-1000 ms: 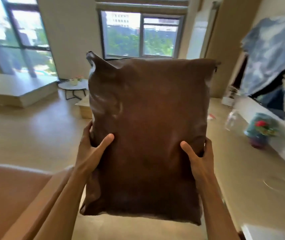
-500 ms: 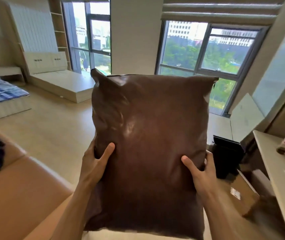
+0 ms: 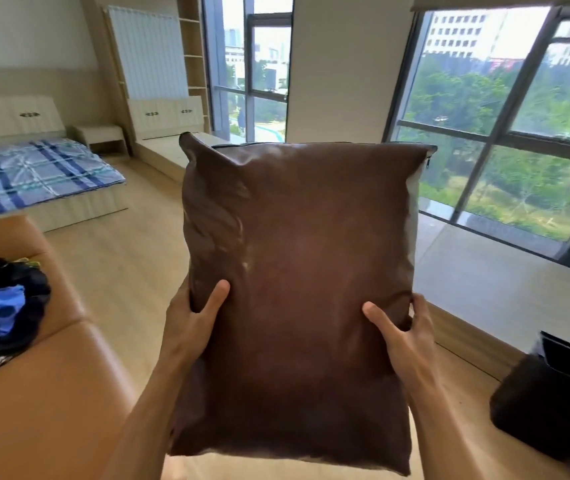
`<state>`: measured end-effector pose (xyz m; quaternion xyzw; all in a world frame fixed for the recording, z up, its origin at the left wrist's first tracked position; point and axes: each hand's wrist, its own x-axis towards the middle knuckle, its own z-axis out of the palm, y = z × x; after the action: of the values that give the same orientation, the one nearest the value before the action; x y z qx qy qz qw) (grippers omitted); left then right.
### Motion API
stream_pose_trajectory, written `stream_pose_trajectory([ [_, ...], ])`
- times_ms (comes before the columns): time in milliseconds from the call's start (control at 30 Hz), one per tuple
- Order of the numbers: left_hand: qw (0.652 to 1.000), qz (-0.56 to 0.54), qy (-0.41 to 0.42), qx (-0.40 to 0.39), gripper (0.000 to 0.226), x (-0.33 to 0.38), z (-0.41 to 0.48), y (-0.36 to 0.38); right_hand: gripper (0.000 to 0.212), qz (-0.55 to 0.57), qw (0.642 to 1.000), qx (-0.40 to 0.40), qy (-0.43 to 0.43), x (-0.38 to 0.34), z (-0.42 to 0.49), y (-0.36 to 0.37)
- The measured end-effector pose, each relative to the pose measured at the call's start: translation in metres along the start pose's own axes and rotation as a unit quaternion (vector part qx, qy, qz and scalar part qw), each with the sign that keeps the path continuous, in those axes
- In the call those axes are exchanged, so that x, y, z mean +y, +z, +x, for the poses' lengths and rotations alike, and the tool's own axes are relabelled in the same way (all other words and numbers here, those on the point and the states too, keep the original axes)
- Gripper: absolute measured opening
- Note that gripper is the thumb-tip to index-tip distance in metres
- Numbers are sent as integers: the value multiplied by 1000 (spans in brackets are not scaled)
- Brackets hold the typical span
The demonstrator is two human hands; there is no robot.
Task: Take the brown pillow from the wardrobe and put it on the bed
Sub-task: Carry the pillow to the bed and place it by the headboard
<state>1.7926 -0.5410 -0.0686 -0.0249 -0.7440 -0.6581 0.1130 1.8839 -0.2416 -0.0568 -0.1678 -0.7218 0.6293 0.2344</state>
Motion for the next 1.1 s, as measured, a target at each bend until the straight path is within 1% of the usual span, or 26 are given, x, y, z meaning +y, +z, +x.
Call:
stream_pose_trajectory([
  [133,998,20,-13,54,73,-15,74,39,39,18,998,-52,-4,15,112,31],
  [200,996,33,-27,82,74,-17,109,52,43,13,997,-78,-3,17,163,48],
  [300,991,44,-36,119,86,-21,156,61,51,12,994,-106,-2,15,232,80],
  [433,982,42,-66,171,93,-35,221,67,47,8,987,-160,-5,20,313,140],
  [500,977,41,-77,197,88,-49,259,65,45,11,984,-178,-8,27,352,177],
  [600,972,33,-85,215,70,-73,323,63,48,18,980,-199,-11,38,408,237],
  [733,965,51,-79,244,80,-100,418,54,46,26,976,-216,-9,49,482,326],
  [867,961,69,-74,258,79,-113,514,39,51,38,973,-226,-5,52,554,411],
  [1033,956,84,-81,270,78,-129,617,24,38,26,972,-235,-4,64,639,508],
  [1100,951,88,-85,284,76,-141,660,15,39,20,968,-251,-7,71,674,554],
])
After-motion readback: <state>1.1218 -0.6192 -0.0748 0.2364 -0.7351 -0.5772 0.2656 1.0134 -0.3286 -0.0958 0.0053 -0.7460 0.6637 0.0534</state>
